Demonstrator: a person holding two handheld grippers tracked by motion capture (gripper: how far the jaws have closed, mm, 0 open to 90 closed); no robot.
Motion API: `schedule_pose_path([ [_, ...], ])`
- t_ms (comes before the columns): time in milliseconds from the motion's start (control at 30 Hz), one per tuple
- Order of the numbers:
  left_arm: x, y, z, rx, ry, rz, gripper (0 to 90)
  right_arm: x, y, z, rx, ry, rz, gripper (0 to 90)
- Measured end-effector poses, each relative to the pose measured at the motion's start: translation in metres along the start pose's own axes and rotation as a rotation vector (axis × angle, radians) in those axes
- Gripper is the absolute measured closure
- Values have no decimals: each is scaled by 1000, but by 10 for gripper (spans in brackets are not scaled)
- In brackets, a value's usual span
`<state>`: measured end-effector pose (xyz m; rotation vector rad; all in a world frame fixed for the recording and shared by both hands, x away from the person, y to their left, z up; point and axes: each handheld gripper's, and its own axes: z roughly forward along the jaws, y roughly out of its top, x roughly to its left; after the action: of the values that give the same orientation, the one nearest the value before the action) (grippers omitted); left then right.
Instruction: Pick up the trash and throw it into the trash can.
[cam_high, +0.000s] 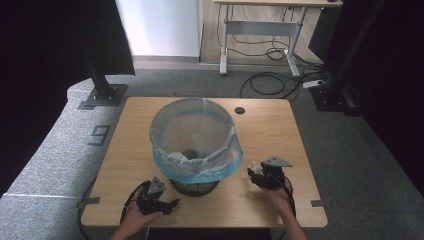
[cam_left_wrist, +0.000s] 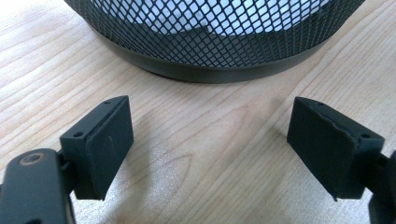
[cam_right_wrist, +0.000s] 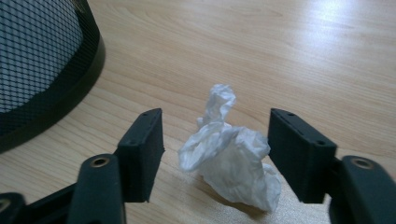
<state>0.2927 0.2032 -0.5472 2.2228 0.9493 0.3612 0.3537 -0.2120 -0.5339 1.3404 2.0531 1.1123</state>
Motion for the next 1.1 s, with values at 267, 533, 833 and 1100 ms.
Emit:
schedule_pose_path([
  [267,0,0,0,0,0,0,144,-1,-4,6,44,-16,-19,545],
  [533,0,0,0,0,0,0,144,-4,-3,5,72,-10,-22,803],
  [833,0,0,0,1,-1,1,144,-5,3,-7,17,17,-2,823],
  [1100,0,0,0,1,-1,1,144,-4,12,-29,-63,53,15,824],
])
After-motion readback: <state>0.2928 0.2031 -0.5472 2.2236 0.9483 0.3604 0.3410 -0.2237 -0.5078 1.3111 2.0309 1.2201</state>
